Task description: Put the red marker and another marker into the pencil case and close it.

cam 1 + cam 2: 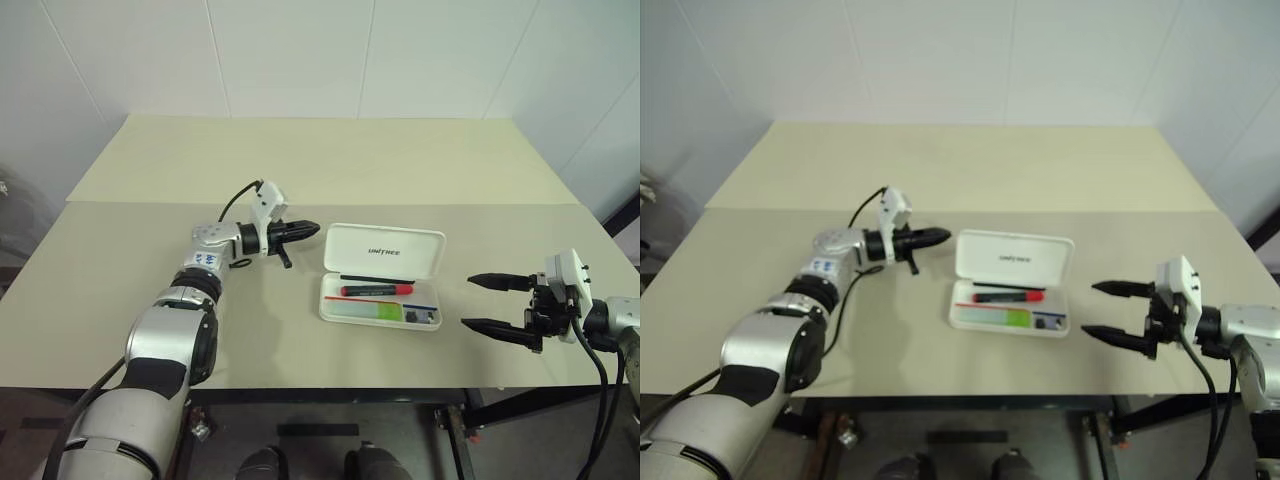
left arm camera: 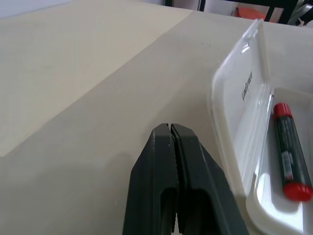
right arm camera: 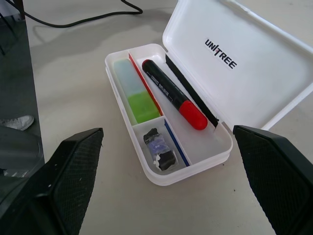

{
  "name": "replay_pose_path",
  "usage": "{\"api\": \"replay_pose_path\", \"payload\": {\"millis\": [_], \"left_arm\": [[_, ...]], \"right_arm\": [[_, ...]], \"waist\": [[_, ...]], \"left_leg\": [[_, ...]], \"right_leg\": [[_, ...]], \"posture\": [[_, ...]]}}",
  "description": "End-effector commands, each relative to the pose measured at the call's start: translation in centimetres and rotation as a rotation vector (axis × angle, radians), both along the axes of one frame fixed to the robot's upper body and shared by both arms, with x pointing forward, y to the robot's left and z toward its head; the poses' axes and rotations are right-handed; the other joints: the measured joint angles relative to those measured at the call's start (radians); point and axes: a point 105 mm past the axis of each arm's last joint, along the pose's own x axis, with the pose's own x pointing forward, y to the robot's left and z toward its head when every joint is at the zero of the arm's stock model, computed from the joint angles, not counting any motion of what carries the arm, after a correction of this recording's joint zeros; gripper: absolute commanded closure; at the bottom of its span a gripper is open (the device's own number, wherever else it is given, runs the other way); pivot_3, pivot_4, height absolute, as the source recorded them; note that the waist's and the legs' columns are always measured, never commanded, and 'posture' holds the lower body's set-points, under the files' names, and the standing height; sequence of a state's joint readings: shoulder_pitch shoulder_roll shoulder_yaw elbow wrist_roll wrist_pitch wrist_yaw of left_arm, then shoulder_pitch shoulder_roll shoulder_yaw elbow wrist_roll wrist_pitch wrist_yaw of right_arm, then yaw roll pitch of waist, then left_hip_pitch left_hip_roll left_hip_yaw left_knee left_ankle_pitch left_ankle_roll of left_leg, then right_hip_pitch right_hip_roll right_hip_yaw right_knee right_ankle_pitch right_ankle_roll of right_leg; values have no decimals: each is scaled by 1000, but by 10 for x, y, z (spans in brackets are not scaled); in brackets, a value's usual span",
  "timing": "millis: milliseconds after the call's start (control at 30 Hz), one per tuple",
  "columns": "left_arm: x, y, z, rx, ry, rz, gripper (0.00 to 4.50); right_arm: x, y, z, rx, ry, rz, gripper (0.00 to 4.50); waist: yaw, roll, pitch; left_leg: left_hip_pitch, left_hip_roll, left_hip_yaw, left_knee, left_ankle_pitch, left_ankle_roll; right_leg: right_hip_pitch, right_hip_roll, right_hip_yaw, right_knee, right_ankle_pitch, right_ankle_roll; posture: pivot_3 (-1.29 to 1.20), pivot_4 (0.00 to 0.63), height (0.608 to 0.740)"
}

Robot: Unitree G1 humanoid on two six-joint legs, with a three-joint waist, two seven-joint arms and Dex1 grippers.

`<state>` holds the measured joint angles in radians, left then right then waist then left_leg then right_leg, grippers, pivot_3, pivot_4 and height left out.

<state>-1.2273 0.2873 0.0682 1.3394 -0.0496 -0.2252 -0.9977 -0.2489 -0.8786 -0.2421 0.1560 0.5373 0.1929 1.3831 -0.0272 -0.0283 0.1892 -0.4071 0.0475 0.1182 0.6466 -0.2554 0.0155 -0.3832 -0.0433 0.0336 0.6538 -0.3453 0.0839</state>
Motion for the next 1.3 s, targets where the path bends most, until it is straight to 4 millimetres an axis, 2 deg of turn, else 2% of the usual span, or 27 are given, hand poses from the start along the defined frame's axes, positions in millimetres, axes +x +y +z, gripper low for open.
{"api": "replay_pose_path", "payload": {"millis": [33, 267, 467, 700, 1067, 1300], "left_arm": [[3, -10, 14, 6, -32, -2, 4459], [-5, -27, 21, 31, -24, -107, 4459], [-16, -32, 23, 74, -26, -229, 4459], [-33, -39, 28, 150, -55, -408, 4459], [-56, -50, 22, 269, -93, -629, 4459], [-66, -56, 4, 381, -97, -724, 4459]], "right_arm": [[-4, -2, 14, 10, -59, 22, 0], [0, -11, 31, 74, -98, 37, 0], [4, -24, 41, 106, -125, 37, 0], [13, -41, 64, 173, -193, 37, 0], [7, -33, 79, 210, -223, 112, 0], [0, -30, 77, 148, -185, 153, 0]], "waist": [[-1, 0, 0], [0, 0, 0], [0, 0, 0], [-1, 0, 0], [0, 0, 0], [-1, 0, 0]], "left_leg": [[0, 0, 0, 0, 0, 0], [0, 0, 3, 0, 0, -1], [0, 0, 3, 0, 0, -1], [-4, 0, 5, 0, 3, -6], [-6, 0, 5, 0, 3, -7], [-6, 1, 4, 1, 3, -6]], "right_leg": [[0, 0, 0, 0, 0, 0], [-2, 1, 0, 1, 0, 0], [-2, 1, 0, 0, 0, 0], [-7, 1, 1, 2, 0, 0], [-9, 1, 2, 2, 0, 0], [-9, 1, 3, 2, 0, 0]], "posture": [[0, 150, 740], [0, 150, 740], [0, 150, 740], [0, 150, 740], [0, 150, 740], [0, 150, 740]]}}
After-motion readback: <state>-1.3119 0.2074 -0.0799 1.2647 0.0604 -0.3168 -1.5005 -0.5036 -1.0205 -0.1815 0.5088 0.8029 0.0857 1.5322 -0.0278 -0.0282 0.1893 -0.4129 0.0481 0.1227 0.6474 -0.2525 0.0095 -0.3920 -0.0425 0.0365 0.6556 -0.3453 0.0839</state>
